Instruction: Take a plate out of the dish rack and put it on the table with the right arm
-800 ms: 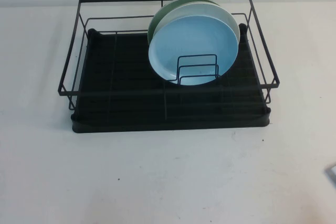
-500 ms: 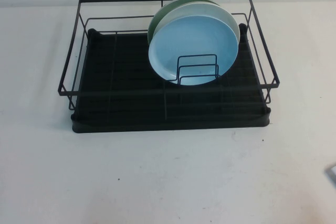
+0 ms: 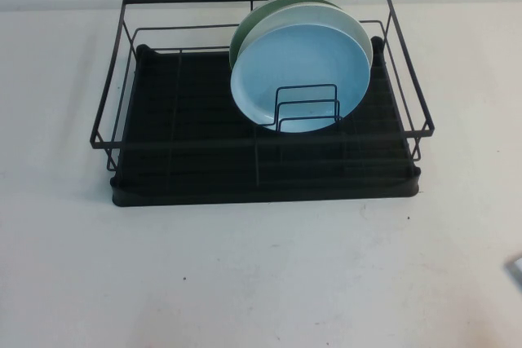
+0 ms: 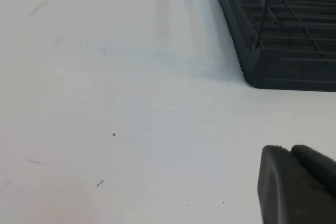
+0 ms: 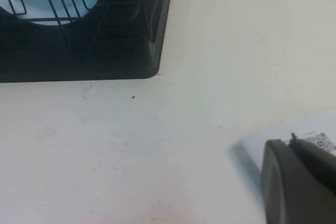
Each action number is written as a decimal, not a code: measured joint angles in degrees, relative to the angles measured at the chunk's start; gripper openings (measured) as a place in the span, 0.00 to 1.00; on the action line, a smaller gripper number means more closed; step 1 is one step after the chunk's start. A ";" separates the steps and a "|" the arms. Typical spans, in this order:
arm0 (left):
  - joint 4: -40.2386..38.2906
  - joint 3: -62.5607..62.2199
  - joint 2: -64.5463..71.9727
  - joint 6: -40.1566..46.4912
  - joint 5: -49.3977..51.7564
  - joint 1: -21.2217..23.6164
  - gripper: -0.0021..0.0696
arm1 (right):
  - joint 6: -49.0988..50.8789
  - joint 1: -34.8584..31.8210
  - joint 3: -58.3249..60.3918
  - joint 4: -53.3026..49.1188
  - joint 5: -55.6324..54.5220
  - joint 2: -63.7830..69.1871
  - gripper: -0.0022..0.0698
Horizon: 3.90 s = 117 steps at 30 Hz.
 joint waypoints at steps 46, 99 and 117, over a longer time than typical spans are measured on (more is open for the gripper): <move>0.00 0.00 0.00 0.00 0.00 0.00 0.02 | -13.08 0.00 -29.38 30.59 1.28 47.86 0.01; 0.00 0.00 0.00 0.00 0.00 0.00 0.02 | -73.68 9.20 -101.76 35.02 27.50 110.80 0.47; 0.00 0.00 0.00 0.00 0.00 0.00 0.02 | -77.09 9.25 -102.10 34.91 20.14 115.05 0.47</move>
